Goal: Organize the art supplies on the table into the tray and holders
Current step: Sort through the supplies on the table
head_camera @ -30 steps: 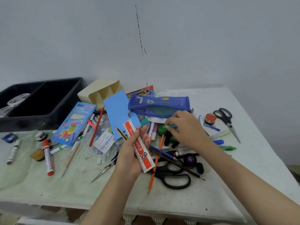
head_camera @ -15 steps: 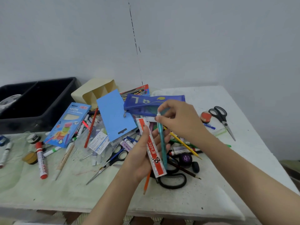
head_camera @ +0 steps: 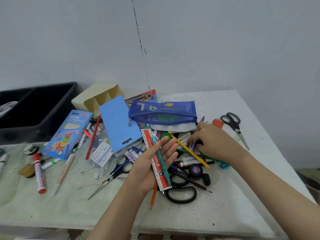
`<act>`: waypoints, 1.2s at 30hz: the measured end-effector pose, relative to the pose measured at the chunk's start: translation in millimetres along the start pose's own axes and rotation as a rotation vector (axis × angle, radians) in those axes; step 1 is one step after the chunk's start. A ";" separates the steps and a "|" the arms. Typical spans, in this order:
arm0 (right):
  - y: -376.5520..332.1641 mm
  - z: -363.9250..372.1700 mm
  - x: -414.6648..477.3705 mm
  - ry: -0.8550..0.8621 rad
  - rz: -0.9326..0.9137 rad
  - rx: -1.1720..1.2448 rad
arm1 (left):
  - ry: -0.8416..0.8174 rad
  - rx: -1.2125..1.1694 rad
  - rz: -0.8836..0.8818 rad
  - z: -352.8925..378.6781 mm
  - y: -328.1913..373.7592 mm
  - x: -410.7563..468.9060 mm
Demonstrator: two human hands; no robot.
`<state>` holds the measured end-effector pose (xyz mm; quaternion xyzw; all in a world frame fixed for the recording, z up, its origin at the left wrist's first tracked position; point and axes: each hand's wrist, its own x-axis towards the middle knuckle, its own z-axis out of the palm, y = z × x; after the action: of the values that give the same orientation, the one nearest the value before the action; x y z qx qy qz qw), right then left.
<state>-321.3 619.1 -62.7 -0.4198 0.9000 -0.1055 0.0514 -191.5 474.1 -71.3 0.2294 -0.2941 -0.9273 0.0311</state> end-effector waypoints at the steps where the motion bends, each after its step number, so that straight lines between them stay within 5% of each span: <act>1: 0.1 0.5 1.1 0.012 -0.017 -0.018 | 0.000 0.002 0.003 0.5 0.2 -0.3; 20: 4.5 3.8 10.8 0.074 -0.217 -0.138 | 0.004 -0.014 0.003 -2.8 2.1 -1.9; 31: -9.8 -26.4 6.0 0.660 -0.287 0.225 | 0.012 -0.026 0.031 -5.7 1.7 1.9; 36: -38.6 -42.0 -1.9 0.684 -0.177 0.682 | 0.002 -0.030 0.032 -3.1 1.0 3.4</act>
<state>-298.9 602.6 -12.8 -0.3951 0.7402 -0.5302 -0.1217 -193.2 471.0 -74.4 0.2251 -0.2840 -0.9307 0.0497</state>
